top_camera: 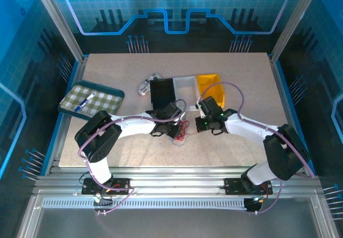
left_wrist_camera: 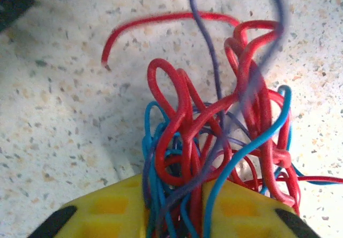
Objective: Untangle the cables
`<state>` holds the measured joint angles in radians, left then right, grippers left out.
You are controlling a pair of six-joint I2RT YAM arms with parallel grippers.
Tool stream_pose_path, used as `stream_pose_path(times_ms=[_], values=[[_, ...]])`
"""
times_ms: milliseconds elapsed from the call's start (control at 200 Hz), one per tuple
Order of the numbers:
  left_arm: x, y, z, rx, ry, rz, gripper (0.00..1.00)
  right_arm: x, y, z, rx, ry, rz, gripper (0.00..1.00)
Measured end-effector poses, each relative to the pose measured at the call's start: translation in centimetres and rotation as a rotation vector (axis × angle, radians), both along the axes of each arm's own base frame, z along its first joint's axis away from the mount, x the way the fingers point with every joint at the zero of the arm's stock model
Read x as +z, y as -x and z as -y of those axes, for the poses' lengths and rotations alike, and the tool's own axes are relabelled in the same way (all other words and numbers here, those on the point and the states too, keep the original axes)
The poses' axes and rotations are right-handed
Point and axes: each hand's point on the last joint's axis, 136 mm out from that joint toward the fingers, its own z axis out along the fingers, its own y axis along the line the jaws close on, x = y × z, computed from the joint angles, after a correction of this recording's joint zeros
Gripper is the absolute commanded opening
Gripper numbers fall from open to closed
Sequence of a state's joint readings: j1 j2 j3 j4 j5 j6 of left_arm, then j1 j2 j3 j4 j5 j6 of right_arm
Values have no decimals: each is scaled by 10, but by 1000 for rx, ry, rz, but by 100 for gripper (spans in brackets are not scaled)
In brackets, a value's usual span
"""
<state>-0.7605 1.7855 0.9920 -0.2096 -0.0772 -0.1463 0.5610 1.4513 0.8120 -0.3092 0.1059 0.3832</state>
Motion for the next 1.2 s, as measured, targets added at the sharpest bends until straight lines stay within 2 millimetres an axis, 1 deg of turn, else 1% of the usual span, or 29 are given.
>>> stream_pose_path(times_ms=[45,180,315,430,586,706,811,936,1091,1201], values=[[0,-3,0,7,-2,13,6,7,-5,4,-41,-24,17,0],[-1,-7,-2,46,-2,35,0,28,-17,11,-150,-87,74,0],[-1,-12,-3,88,3,56,0,41,-23,18,-237,-113,111,0],[-1,-17,-6,126,3,81,0,48,-28,29,-313,-114,140,0],[-1,-23,-9,175,11,113,0,48,-31,57,-420,-85,139,0],[-1,-27,-11,209,21,129,0,50,-32,74,-476,-76,135,0],[0,-29,-12,230,28,139,0,61,-34,94,-541,-83,162,0],[-2,-29,-15,241,28,149,0,75,-39,125,-635,-81,208,0],[-1,-28,-16,249,44,158,0,88,-42,152,-697,-88,238,0],[0,-29,-19,253,46,156,0,97,-42,165,-710,-93,262,0]])
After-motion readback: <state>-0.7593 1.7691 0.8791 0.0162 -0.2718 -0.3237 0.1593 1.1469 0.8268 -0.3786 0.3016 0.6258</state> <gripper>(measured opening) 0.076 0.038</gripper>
